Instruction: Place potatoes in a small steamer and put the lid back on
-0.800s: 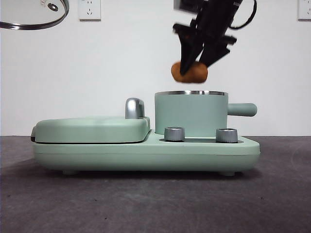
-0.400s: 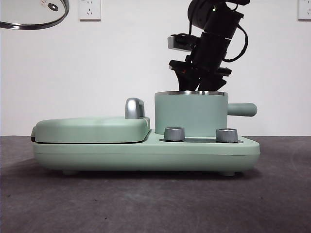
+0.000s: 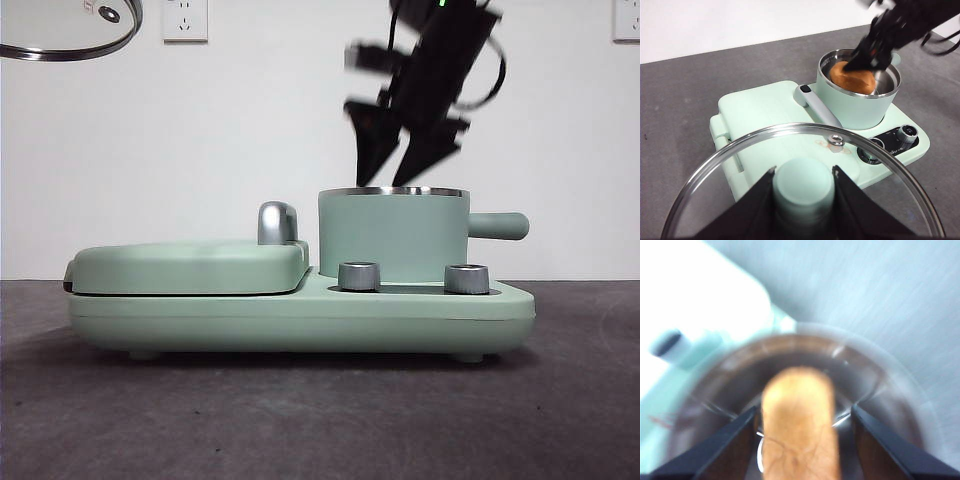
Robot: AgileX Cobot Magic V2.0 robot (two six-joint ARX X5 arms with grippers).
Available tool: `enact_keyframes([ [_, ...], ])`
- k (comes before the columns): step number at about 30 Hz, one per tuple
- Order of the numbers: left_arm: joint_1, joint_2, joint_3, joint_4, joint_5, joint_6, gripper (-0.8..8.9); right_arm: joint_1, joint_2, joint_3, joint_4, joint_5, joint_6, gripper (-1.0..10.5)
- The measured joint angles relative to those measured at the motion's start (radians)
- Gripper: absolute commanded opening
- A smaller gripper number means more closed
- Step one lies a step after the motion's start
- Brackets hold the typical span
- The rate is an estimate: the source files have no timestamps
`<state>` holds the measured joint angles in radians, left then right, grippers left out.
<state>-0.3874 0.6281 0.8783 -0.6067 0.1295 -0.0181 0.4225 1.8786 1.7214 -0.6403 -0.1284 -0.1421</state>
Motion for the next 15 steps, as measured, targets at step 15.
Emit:
enact_keyframes([
  [15,0.0,0.0,0.0,0.012,0.0,0.0,0.14,0.0,-0.698,-0.38,-0.076,0.08,0.009,2.9],
])
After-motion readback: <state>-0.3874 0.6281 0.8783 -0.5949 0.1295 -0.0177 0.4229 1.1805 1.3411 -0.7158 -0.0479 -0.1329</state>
